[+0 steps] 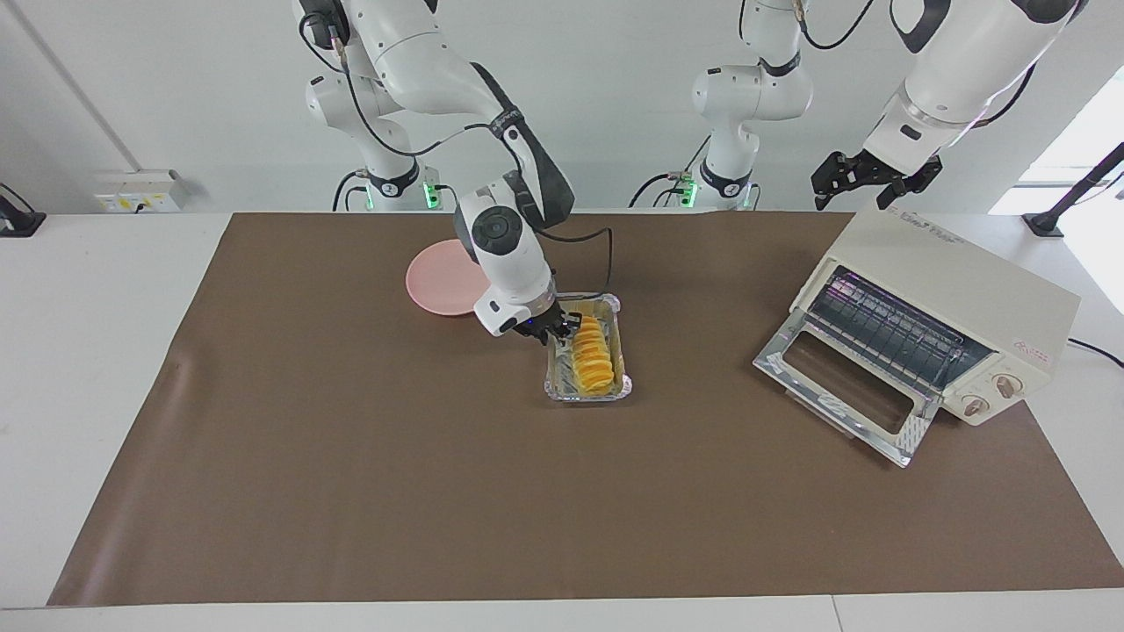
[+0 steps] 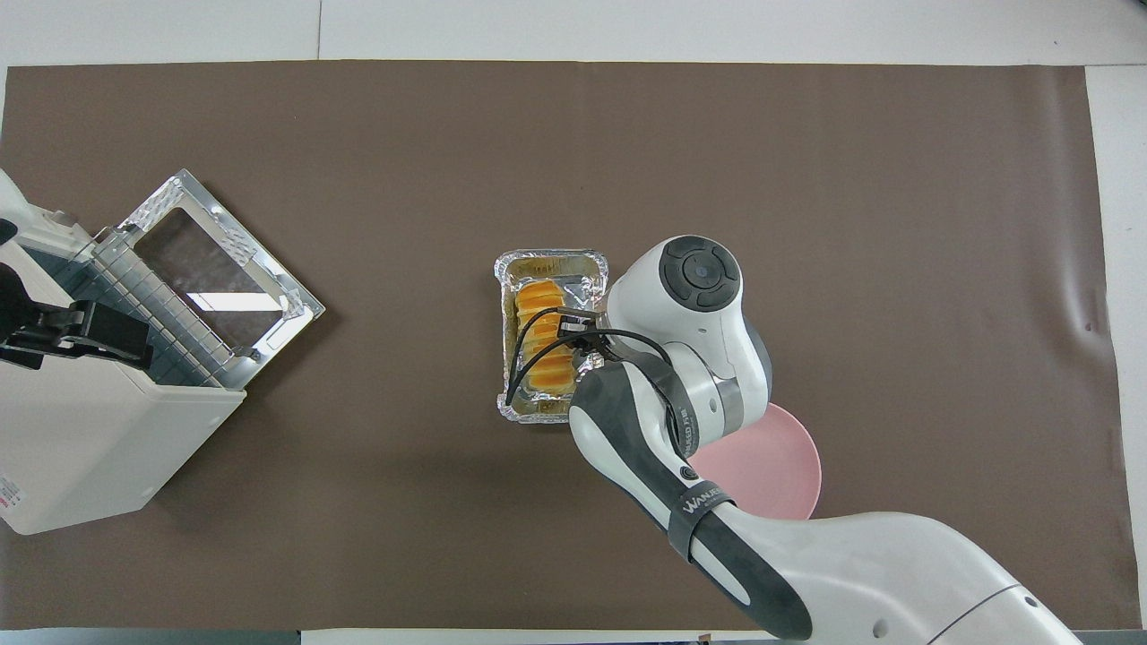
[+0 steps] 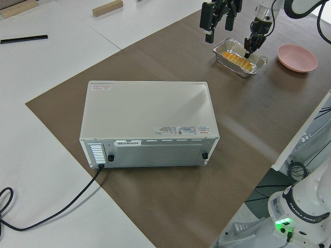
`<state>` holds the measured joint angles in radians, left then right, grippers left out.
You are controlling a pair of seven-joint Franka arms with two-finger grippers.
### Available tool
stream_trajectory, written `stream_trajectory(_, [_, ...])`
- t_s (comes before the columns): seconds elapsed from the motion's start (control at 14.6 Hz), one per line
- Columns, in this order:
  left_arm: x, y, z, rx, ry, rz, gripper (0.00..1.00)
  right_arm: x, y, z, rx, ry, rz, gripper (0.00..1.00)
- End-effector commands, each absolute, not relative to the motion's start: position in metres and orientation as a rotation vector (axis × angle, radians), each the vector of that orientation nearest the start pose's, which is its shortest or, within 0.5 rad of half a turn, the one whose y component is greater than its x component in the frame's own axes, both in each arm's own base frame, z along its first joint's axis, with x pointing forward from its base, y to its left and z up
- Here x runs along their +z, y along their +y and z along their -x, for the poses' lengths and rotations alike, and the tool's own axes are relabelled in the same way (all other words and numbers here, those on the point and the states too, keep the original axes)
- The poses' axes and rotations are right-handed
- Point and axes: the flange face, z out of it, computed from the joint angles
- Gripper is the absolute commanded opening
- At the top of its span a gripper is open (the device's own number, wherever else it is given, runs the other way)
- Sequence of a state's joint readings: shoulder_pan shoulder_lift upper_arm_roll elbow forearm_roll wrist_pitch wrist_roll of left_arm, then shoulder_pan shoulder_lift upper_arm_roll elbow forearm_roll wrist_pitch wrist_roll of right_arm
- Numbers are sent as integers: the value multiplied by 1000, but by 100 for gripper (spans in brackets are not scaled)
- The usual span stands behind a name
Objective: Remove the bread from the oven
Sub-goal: 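Slide the foil tray with the right gripper toward the pink plate, then grasp the bread roll in the foil tray with the right gripper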
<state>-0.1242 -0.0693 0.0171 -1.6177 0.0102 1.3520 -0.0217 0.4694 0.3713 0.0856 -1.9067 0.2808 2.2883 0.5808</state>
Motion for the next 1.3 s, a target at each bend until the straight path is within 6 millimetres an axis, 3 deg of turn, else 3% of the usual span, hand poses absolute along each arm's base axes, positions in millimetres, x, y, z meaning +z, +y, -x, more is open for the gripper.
stream_trajectory(0.0, [624, -49, -499, 272, 133, 3099, 100, 315, 330, -524, 166, 354, 2886, 0])
stream_trajectory(0.27, [624, -49, -498, 275, 133, 3099, 100, 353, 313, -542, 106, 367, 2858, 0])
stream_trajectory(0.41, [624, -49, -498, 275, 133, 3100, 100, 370, 271, -566, 77, 350, 2853, 0])
stream_trajectory(0.55, [624, -49, -498, 275, 133, 3099, 100, 375, 211, -588, 69, 287, 2855, 0])
stream_trajectory(0.69, [624, -49, -499, 273, 133, 3101, 100, 369, 146, -601, 82, 231, 2859, 0])
stream_trajectory(0.89, [624, -49, -498, 275, 133, 3100, 100, 353, 74, -602, 131, 198, 2858, 0])
stream_trajectory(1.03, [624, -49, -498, 275, 133, 3100, 100, 337, 47, -590, 165, 186, 2851, 0])
stream_trajectory(1.24, [624, -49, -499, 272, 133, 3099, 100, 327, 44, -582, 182, 203, 2805, 0])
